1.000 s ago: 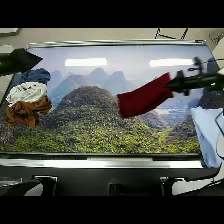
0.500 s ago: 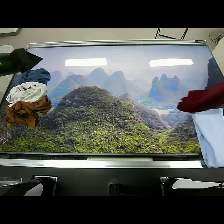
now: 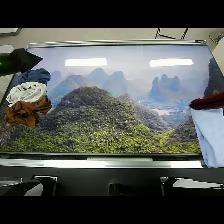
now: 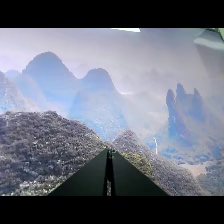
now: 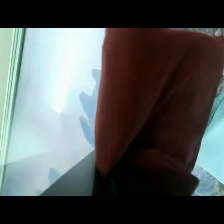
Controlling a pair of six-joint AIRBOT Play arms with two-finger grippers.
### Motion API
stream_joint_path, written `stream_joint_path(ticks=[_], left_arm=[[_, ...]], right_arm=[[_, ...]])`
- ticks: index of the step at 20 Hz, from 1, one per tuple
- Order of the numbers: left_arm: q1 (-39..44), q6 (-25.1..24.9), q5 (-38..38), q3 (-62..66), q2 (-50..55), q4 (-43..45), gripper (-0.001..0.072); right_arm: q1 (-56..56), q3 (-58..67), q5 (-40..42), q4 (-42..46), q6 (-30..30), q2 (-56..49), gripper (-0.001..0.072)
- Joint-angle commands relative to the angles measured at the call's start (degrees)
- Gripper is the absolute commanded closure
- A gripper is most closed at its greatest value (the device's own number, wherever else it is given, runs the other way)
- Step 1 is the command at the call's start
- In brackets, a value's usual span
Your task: Fold the clothes and pants, and hang the long-sleeved shirts on hangers.
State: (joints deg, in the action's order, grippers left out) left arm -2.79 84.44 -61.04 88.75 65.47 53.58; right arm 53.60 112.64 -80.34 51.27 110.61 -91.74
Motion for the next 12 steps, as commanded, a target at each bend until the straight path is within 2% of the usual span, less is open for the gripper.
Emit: stream_joint_path(ticks=[1, 7, 10, 12], left_arm=[[0.0, -0.02, -0.02, -0.02, -0.02, 0.0, 0.068], [0.0, -0.76, -0.02, -0.02, 0.0, 0.0, 0.068], [0.02, -1.81, 0.0, -0.02, 0.0, -0.15, 0.0679], [0.02, -1.81, -0.02, -0.02, 0.0, -0.17, 0.0679]], right_arm=[[0.2, 0.13, -1.84, 4.24, 3.45, 1.01, 0.0677], [6.03, 0.13, -15.58, 7.93, 6.01, 3.3, 0.0675], [7.63, -0.37, -24.11, 17.7, 4.39, 3.54, 0.0675], [7.63, -2.93, -25.62, 22.08, 2.49, 3.67, 0.0675]])
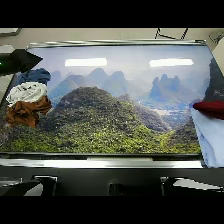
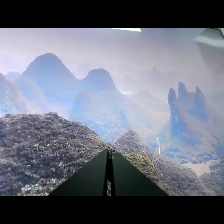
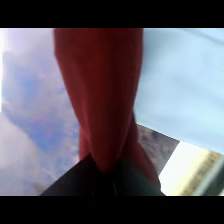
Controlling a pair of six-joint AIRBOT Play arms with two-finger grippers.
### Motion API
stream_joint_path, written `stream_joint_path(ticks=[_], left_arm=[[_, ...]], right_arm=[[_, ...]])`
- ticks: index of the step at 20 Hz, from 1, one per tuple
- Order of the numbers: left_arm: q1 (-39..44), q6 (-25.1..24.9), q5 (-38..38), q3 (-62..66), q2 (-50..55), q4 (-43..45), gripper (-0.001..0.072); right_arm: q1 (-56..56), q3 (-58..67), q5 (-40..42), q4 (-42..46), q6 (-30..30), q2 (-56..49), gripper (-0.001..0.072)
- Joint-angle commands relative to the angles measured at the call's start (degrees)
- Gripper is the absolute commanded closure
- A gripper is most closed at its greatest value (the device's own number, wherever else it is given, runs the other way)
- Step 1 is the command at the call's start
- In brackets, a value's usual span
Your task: Fold the clothes and pants, and hang the long-sleeved shirts on hangers.
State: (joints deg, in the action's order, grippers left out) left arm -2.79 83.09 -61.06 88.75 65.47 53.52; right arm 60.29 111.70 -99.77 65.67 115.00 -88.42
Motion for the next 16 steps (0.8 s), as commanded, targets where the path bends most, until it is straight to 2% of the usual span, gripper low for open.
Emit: stream_joint_path(ticks=[1, 3, 5, 8, 11, 16], left_arm=[[0.02, -0.63, 0.02, -0.02, -0.02, -0.11, 0.068], [0.02, -0.61, 0.0, -0.02, 0.0, -0.11, 0.0679], [0.02, -0.61, 0.0, -0.02, -0.02, -0.13, 0.0679], [0.02, -0.59, 0.0, -0.02, -0.02, -0.15, 0.068], [0.02, -0.61, 0.0, -0.02, -0.02, -1.05, 0.068], [0.02, -0.57, 0.0, -0.02, -0.02, -1.03, 0.068]], right_arm=[[0.92, -3.76, -6.19, 8.2, -2.64, 0.55, 0.0675], [0.92, -8.79, -6.21, 10.58, -4.26, 1.14, 0.0675], [0.94, -15.13, -5.7, 16.96, -6.1, 2.71, 0.0674], [0.94, -25.97, 0.24, 22.88, -6.82, 6.08, 0.0674], [0.94, -33.92, 5.22, 26.16, -6.82, 7.3, 0.0674], [0.94, -40.33, 8.63, 26.69, -6.91, 7.3, 0.0674]])
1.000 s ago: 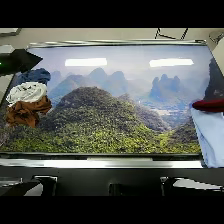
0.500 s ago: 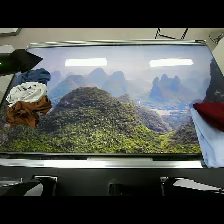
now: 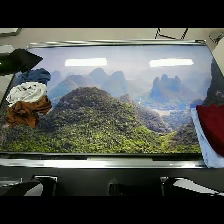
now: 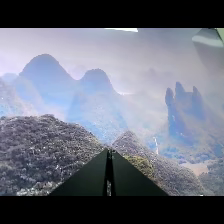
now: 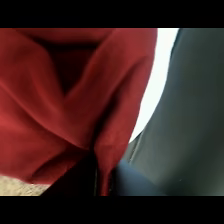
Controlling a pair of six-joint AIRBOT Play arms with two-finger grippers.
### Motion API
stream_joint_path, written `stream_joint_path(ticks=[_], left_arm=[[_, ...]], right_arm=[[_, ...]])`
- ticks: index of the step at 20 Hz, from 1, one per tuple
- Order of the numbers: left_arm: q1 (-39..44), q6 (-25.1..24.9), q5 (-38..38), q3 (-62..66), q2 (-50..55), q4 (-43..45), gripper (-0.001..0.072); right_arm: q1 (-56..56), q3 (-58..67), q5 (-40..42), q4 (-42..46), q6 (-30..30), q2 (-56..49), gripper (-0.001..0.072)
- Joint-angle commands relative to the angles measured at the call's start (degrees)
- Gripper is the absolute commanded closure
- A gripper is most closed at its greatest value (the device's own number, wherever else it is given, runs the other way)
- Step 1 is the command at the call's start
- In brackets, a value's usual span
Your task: Fold the clothes and pants, and hang the long-sleeved shirts on hangers.
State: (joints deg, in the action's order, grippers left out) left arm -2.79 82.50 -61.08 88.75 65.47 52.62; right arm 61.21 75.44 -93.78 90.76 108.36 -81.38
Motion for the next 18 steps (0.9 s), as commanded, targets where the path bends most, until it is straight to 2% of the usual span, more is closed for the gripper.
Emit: stream_joint_path(ticks=[1, 3, 4, 6, 7, 8, 9, 11, 12, 13, 15, 16, 17, 18], left_arm=[[0.02, 0.0, 0.02, -0.02, -0.02, -0.13, 0.068], [0.02, 0.0, 0.02, -0.02, -0.02, -0.13, 0.068], [0.02, 0.0, 0.02, -0.02, -0.02, -0.13, 0.068], [0.02, 0.0, 0.02, 0.0, -0.02, -0.13, 0.068], [0.02, 0.39, 0.04, 0.04, -0.02, -0.33, 0.068], [0.02, 1.51, 0.07, 0.48, -0.04, -2.51, 0.068], [0.17, 0.59, 0.48, 1.68, -0.04, -4.63, 0.068], [2.45, -1.53, 6.14, 5.81, 0.04, -1.49, 0.0682], [4.15, -1.38, 10.43, 8.07, 0.35, 3.89, 0.0683], [5.99, 0.85, 13.03, 10.16, 1.11, 11.72, 0.0683], [9.49, 11.45, 12.26, 13.07, 4.15, 32.68, 0.0683], [10.8, 15.34, 8.9, 13.09, 5.97, 41.53, 0.0682], [11.3, 16.68, 3.43, 13.07, 8.09, 46.45, 0.0681], [11.13, 16.61, -3.85, 13.03, 10.69, 46.99, 0.0665]], right_arm=[[0.02, -4.87, 2.78, 2.01, -0.98, 0.26, 0.0674], [0.02, -5.09, 2.82, 5.2, -1.25, 0.33, 0.0672], [0.02, -5.09, 2.82, 6.51, -1.27, 0.44, 0.059], [0.0, -4.7, 2.47, 6.97, -4.02, 0.81, 0.0062], [0.0, -3.26, 2.23, 6.84, -7.58, 1.03, 0.0026], [-0.02, 0.04, 2.19, 6.49, -8.92, 1.03, 0.0024], [-0.33, 5.55, 3.43, 4.9, -10.03, 1.03, 0.0024], [-2.97, 19.32, 10.71, 0.9, -12.37, 1.03, 0.0026], [-5.62, 25.73, 16.13, -1.22, -13.35, 1.03, 0.0032], [-9.55, 31.63, 21.81, -3.63, -14.93, 1.05, 0.0042], [-19.54, 38.45, 29.2, -7.37, -17.2, 1.09, 0.0042], [-24.96, 39.36, 30.36, -8.61, -17.14, 1.16, 0.0043], [-30.86, 39.28, 28.76, -10.05, -16.2, 1.05, 0.0044], [-36.15, 38.8, 25.31, -10.45, -15.54, 0.37, 0.0044]])
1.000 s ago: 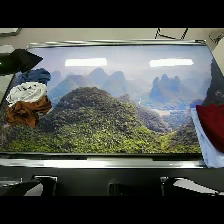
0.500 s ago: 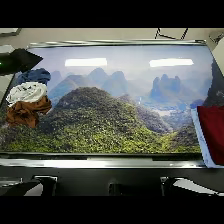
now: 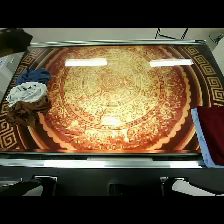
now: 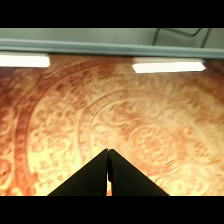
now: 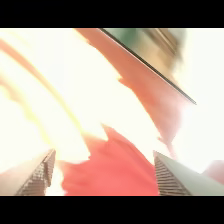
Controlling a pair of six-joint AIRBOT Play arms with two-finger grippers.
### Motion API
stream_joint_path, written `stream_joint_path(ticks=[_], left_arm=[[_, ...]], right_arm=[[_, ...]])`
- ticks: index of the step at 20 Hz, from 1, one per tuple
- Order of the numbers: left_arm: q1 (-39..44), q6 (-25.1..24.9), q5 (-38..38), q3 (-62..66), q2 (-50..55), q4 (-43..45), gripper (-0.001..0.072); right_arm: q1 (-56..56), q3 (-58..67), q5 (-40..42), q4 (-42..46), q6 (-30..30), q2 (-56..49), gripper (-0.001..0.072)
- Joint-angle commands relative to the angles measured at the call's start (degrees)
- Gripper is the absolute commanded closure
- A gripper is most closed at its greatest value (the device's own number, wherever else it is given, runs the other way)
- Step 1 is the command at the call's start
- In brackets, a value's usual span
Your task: Fold the clothes and pants, and hang the long-sleeved shirts on hangers.
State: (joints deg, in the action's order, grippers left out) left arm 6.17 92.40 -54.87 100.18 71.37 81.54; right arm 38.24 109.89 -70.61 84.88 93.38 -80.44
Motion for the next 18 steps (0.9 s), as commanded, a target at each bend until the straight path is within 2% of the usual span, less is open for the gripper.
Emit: stream_joint_path(ticks=[1, 2, 3, 4, 6, 7, 8, 10, 18], left_arm=[[1.81, 7.17, -17.2, 1.2, 7.41, 17.2, 0.0462], [1.68, 9.25, -25.92, 0.28, 10.16, 16.02, 0.0016], [1.68, 9.18, -33.16, -1.33, 12.41, 14.27, -0.0006], [2.12, 7.72, -36.13, -4.85, 13.29, 12.02, -0.0006], [3.98, 8.02, -30.86, -13.51, 10.27, 11.08, -0.0006], [4.87, 9.84, -25.97, -17.38, 8.17, 11.21, -0.0006], [5.7, 9.6, -22.95, -19.74, 7.04, 11.28, -0.0005], [6.36, 9.42, -21.94, -20.44, 7.3, 11.63, -0.0005], [6.36, 9.44, -21.99, -20.44, 7.63, 11.61, -0.0005]], right_arm=[[-18.47, 3.58, -3.34, -4.48, -0.61, -1.99, 0.0041], [-22.47, 2.19, -8.9, -4.83, -0.11, -3.67, 0.0042], [-25.94, 0.17, -14.43, -5.22, 2.1, -5.7, 0.0042], [-28.46, -2.12, -18.78, -6.27, 2.56, -7.45, 0.0043], [-31.85, -8.28, -22.05, -6.14, 1.4, -8.52, 0.0076], [-32.85, -10.78, -21.84, -4.13, 0.04, -8.37, 0.0112], [-33.44, -12.41, -20.74, -1.07, 0.13, -8.37, 0.0111], [-33.62, -13.84, -21.24, 0.31, 2.4, -8.37, 0.011], [-33.62, -13.84, -22.32, 0.22, 2.36, -8.37, 0.0104]])
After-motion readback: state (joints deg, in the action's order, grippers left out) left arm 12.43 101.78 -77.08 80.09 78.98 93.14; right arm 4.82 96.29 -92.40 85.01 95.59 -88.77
